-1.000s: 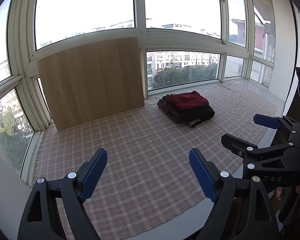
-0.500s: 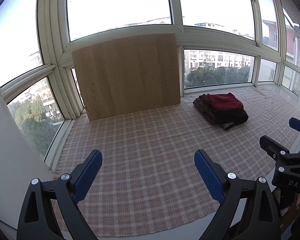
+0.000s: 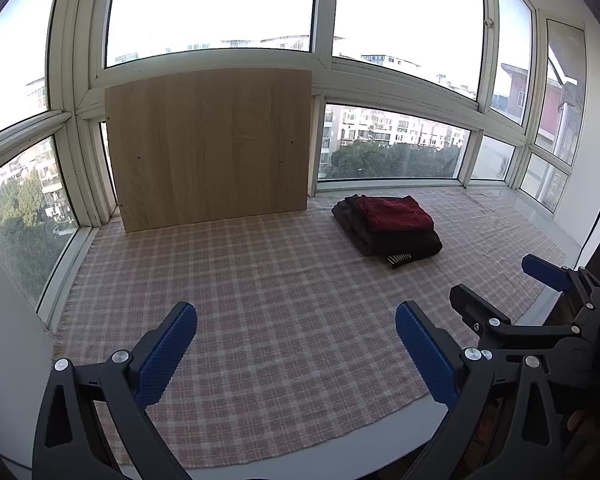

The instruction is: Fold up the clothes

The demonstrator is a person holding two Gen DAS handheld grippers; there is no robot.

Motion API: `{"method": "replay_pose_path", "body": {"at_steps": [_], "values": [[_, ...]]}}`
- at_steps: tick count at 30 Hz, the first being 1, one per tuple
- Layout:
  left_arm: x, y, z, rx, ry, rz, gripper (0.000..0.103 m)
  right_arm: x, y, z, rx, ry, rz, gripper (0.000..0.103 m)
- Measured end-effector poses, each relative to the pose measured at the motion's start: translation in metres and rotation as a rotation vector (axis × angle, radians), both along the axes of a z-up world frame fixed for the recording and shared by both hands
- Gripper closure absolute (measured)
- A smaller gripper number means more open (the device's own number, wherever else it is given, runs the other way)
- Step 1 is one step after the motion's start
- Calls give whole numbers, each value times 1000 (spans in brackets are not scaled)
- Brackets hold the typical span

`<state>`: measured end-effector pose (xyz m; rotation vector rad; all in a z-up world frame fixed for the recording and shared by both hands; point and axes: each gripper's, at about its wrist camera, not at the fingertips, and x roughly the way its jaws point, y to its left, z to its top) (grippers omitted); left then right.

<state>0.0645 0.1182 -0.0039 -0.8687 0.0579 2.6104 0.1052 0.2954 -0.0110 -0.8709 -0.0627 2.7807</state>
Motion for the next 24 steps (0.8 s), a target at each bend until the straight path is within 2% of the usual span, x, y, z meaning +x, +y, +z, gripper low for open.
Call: {"method": "replay_pose_path", "body": {"at_steps": [8, 24], "values": [[0, 12, 2, -3, 1, -48, 3, 9, 11, 3, 2, 10, -53, 0], [8, 52, 8, -9, 20, -210, 3, 41, 40, 9, 26, 13, -199, 0]]}}
